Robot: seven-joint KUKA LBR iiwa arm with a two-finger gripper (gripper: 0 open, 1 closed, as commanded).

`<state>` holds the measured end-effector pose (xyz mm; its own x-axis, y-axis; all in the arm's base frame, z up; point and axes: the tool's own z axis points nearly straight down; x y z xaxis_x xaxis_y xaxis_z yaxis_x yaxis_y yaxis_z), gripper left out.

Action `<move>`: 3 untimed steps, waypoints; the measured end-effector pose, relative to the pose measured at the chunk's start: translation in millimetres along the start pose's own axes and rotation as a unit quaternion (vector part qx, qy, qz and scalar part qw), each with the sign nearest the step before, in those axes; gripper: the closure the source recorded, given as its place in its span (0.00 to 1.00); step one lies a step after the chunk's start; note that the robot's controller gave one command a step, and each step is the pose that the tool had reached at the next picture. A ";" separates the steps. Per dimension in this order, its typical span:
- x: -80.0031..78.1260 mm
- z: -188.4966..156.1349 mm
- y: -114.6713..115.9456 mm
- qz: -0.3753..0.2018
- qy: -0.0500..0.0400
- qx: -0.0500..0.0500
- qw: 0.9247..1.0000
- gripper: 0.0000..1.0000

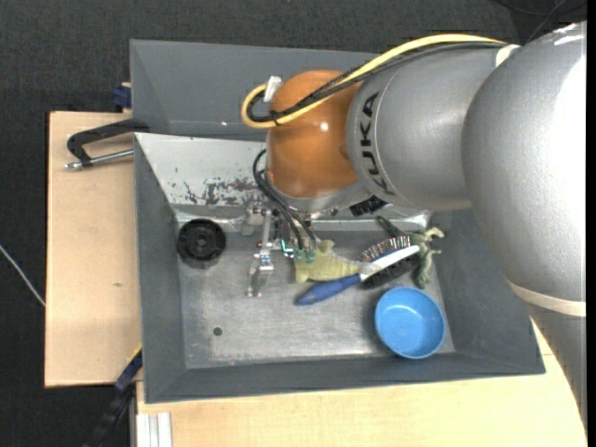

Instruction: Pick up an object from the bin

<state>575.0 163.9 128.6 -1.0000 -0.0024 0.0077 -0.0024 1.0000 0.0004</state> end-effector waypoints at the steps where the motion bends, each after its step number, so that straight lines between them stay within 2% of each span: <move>1: -1.6 56.3 -69.9 -0.163 -0.006 -0.001 0.987 0.00; 2: -9.1 25.3 -148.3 -0.192 -0.009 0.003 0.981 0.00; 3: -24.0 27.3 -181.1 -0.124 -0.006 0.000 0.992 0.00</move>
Offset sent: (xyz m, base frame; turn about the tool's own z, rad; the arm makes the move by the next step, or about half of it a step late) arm -0.0004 -0.0714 -0.0586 -0.3281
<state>599.2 -17.1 101.1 -0.9684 -0.2493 -0.0051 -0.2493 0.9684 0.0013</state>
